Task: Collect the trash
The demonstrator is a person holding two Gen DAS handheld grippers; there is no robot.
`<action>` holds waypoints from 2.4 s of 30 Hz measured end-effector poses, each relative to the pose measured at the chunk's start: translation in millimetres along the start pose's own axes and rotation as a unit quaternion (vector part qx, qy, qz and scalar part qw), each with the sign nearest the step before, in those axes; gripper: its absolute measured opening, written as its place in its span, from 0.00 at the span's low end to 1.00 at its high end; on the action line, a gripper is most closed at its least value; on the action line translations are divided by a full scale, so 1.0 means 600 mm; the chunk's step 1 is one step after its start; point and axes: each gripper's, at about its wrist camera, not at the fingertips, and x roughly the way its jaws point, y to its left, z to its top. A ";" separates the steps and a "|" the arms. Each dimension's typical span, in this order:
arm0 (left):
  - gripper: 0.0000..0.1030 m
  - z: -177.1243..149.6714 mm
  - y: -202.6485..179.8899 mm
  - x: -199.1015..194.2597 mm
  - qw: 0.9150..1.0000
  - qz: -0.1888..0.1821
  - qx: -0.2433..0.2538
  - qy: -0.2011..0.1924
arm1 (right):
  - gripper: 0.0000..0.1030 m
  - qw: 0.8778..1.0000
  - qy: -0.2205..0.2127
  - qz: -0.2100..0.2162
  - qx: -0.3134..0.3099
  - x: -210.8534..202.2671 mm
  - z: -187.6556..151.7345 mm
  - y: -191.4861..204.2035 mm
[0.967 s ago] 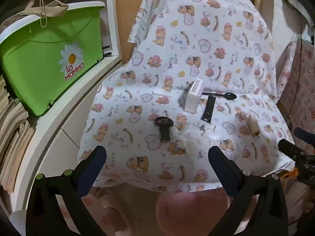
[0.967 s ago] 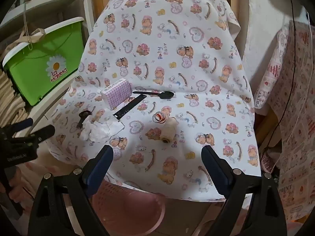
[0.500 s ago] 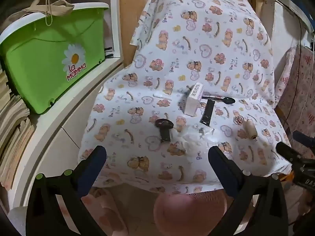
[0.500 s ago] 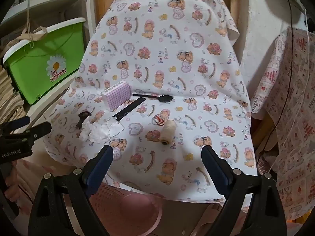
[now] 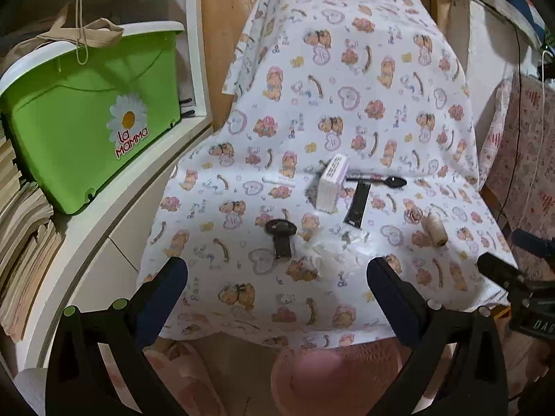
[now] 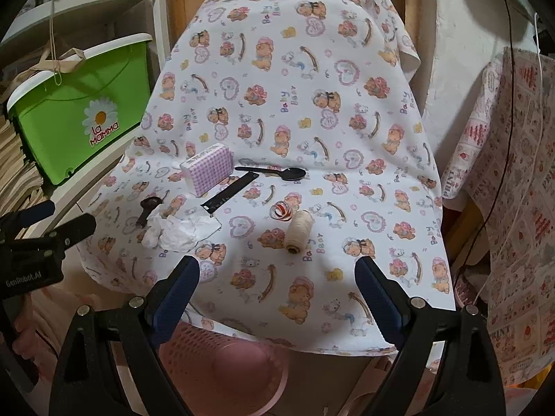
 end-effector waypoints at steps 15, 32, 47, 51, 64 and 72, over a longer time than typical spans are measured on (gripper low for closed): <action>1.00 0.002 -0.007 -0.024 0.999 0.018 0.010 -0.047 | 0.93 1.000 -0.023 -0.010 0.013 -0.010 0.004 -0.009; 1.00 -0.002 -0.026 -0.033 0.996 0.044 0.041 -0.071 | 1.00 0.999 -0.035 -0.013 0.006 -0.017 0.002 -0.006; 1.00 0.003 -0.029 -0.029 0.997 0.032 0.034 -0.065 | 1.00 0.999 -0.036 -0.022 0.002 -0.014 0.002 -0.009; 1.00 0.002 -0.030 -0.030 0.996 0.038 0.035 -0.068 | 1.00 0.999 -0.037 -0.021 0.011 -0.015 0.003 -0.014; 1.00 0.002 -0.020 -0.028 0.997 0.042 0.024 -0.063 | 1.00 0.999 -0.036 -0.022 0.006 -0.021 0.001 -0.013; 1.00 0.001 -0.017 -0.023 0.998 0.037 0.015 -0.054 | 1.00 0.999 -0.035 -0.018 0.006 -0.022 0.001 -0.013</action>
